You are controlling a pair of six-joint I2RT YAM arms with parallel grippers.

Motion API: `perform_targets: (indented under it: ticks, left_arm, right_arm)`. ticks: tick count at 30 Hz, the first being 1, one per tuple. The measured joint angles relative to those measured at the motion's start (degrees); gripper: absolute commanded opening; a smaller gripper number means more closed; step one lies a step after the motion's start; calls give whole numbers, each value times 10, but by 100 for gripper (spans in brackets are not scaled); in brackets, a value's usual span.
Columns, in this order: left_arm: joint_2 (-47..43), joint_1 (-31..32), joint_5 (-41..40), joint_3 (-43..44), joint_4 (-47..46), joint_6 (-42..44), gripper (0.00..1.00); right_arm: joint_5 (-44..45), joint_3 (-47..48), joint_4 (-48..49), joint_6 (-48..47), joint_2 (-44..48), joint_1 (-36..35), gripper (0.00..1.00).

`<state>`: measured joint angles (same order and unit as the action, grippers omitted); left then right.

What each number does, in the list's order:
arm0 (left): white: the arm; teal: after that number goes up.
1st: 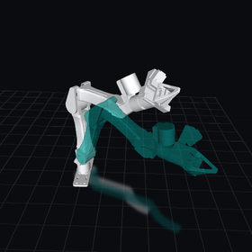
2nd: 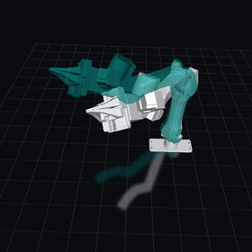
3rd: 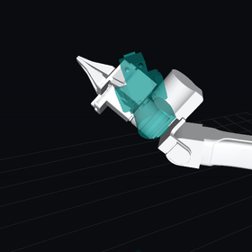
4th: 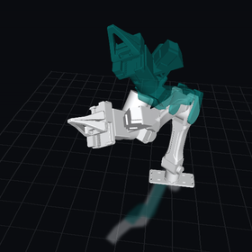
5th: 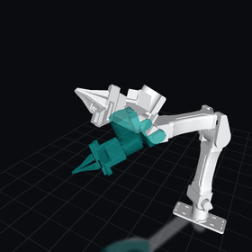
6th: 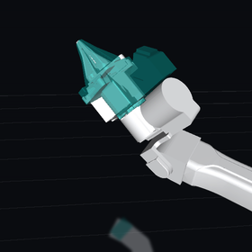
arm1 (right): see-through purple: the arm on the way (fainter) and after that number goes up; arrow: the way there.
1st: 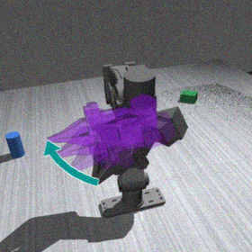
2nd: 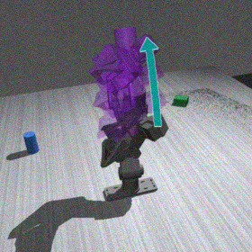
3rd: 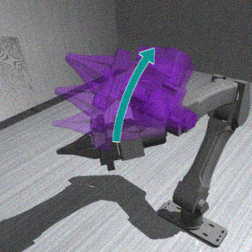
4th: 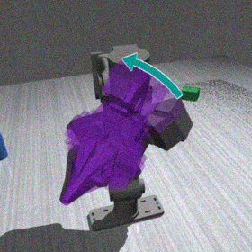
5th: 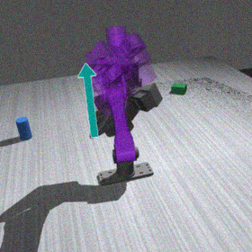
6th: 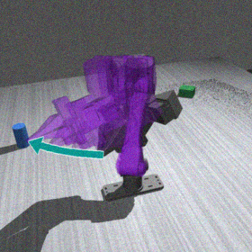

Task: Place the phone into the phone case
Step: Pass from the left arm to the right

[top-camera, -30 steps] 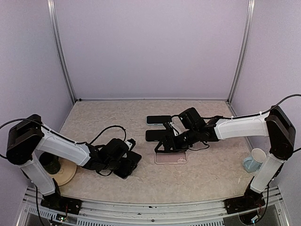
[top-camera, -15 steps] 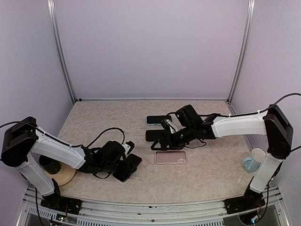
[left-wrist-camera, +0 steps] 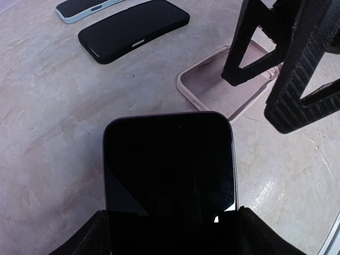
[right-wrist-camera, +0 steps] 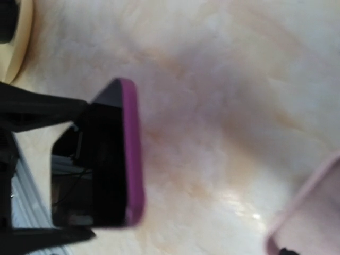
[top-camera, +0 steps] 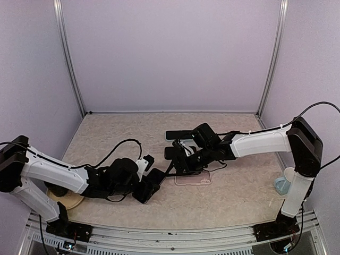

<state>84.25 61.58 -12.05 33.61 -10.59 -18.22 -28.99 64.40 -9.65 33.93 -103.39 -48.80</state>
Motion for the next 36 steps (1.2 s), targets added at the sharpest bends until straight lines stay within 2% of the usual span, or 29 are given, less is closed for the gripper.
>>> perform_targets:
  ticks: [7,16,23,31,36]
  left_arm:
    - [-4,29,-11,-1,-6,11,65]
    - [-5,59,-33,-1,-18,22,65]
    - [-5,82,-49,-1,-27,37,66]
    - [-5,98,-65,-1,-31,50,67]
    - [-4,104,-76,-1,-31,54,68]
  right_arm:
    - [-37,13,10,3,-15,-8,86]
    - [-69,15,21,8,-35,-12,77]
    - [-107,18,37,16,-60,-23,61]
    - [-148,17,66,28,-65,-24,34]
    - [-170,14,87,38,-68,-24,21]
